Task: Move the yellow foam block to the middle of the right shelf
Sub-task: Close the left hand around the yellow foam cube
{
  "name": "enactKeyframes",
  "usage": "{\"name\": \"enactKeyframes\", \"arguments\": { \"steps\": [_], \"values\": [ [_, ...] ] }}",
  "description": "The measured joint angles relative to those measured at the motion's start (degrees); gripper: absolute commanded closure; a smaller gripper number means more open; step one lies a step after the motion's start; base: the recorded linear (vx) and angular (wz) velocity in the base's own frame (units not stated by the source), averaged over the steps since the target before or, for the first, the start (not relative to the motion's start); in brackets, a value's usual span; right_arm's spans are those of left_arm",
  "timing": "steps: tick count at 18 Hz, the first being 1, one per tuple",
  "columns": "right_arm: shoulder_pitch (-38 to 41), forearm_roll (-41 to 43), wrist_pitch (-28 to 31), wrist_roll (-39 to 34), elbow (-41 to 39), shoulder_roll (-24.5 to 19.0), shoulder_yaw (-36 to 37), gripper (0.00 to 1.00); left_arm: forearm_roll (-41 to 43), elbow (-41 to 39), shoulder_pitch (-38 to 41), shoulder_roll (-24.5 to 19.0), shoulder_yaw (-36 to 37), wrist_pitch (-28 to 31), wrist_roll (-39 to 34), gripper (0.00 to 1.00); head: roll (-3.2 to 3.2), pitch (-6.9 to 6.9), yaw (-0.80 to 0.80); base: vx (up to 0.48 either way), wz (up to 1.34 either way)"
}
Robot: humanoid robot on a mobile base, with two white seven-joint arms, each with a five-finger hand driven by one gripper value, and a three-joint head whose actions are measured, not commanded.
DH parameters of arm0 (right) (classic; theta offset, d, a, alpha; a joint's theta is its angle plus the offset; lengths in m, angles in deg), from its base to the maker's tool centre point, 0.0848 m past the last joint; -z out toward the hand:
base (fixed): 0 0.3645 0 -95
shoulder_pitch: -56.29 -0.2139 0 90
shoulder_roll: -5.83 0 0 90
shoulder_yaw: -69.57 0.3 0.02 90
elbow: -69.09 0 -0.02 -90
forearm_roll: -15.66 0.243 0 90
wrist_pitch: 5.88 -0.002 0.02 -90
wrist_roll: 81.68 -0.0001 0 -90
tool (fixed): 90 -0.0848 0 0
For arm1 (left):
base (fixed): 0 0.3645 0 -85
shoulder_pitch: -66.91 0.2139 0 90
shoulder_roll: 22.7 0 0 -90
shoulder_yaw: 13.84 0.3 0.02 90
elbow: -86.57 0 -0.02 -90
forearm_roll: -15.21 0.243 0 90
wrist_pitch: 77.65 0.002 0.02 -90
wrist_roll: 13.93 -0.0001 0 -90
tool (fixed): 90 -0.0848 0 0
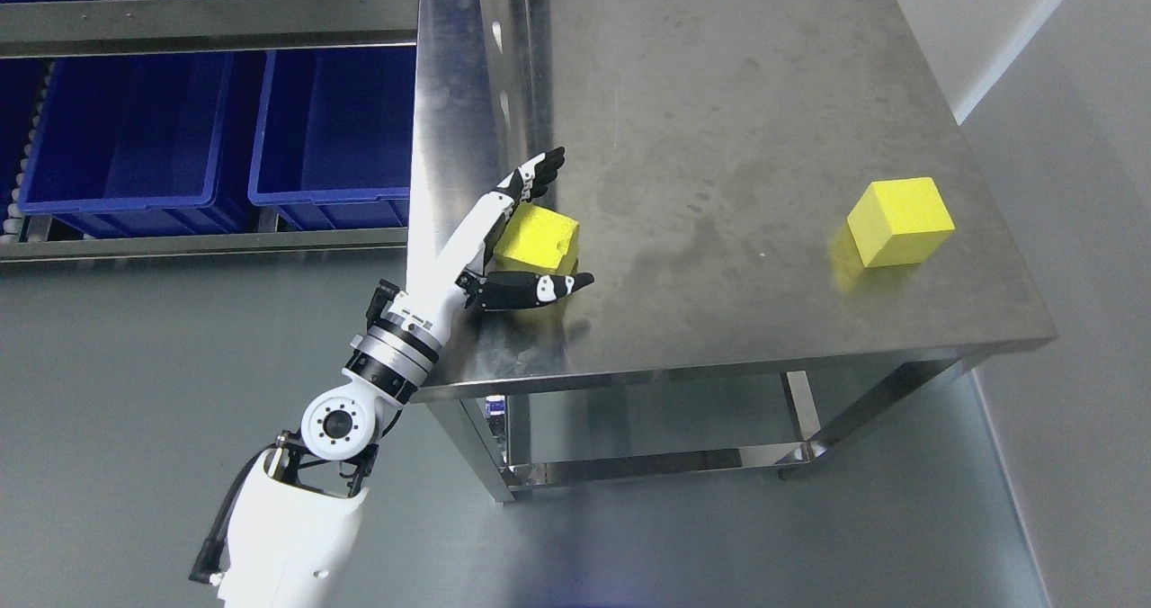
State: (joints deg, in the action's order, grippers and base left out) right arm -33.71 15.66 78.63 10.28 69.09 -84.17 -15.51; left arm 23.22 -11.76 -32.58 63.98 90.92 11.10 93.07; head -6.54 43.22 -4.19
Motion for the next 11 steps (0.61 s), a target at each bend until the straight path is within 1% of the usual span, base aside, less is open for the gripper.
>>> {"name": "enactKeyframes", "arguments": {
  "steps": [1,3,4,5,6,8,9,10,11],
  "values": [
    [0.0,0.0,0.0,0.0,0.0,0.0,0.0,0.00,1.1,0.0,-0.1,-0.2,0.2,0.0,0.1,0.07,0.00,0.00,0.00,0.000,0.00],
    [0.0,0.0,0.0,0.0,0.0,0.0,0.0,0.00,3.1,0.1,-0.3,-0.6,0.5,0.0,0.2,0.24,0.00,0.00,0.00,0.000,0.00],
    [0.0,0.0,0.0,0.0,0.0,0.0,0.0,0.00,4.0,0.1,-0.5,-0.7,0.6,0.1,0.3,0.30,0.00,0.00,0.00,0.000,0.00],
    [0.0,0.0,0.0,0.0,0.0,0.0,0.0,0.00,4.8,0.1,-0.6,-0.9,0.8,0.1,0.3,0.43,0.00,0.00,0.00,0.000,0.00],
    [0.0,0.0,0.0,0.0,0.0,0.0,0.0,0.00,6.0,0.1,-0.8,-1.0,0.9,-0.1,0.5,0.49,0.00,0.00,0.00,0.000,0.00],
    [0.0,0.0,0.0,0.0,0.0,0.0,0.0,0.00,8.0,0.2,-1.0,-1.3,1.1,-0.2,0.7,0.52,0.00,0.00,0.00,0.000,0.00],
    [0.0,0.0,0.0,0.0,0.0,0.0,0.0,0.00,8.9,0.2,-1.1,-1.4,1.2,-0.4,0.8,0.57,0.00,0.00,0.00,0.000,0.00],
    [0.0,0.0,0.0,0.0,0.0,0.0,0.0,0.00,9.7,0.2,-1.1,-1.4,1.3,-0.4,0.8,0.76,0.00,0.00,0.00,0.000,0.00],
    [0.0,0.0,0.0,0.0,0.0,0.0,0.0,0.00,10.2,0.2,-1.2,-1.5,1.4,-0.5,0.9,0.90,0.00,0.00,0.00,0.000,0.00]
  ]
}}
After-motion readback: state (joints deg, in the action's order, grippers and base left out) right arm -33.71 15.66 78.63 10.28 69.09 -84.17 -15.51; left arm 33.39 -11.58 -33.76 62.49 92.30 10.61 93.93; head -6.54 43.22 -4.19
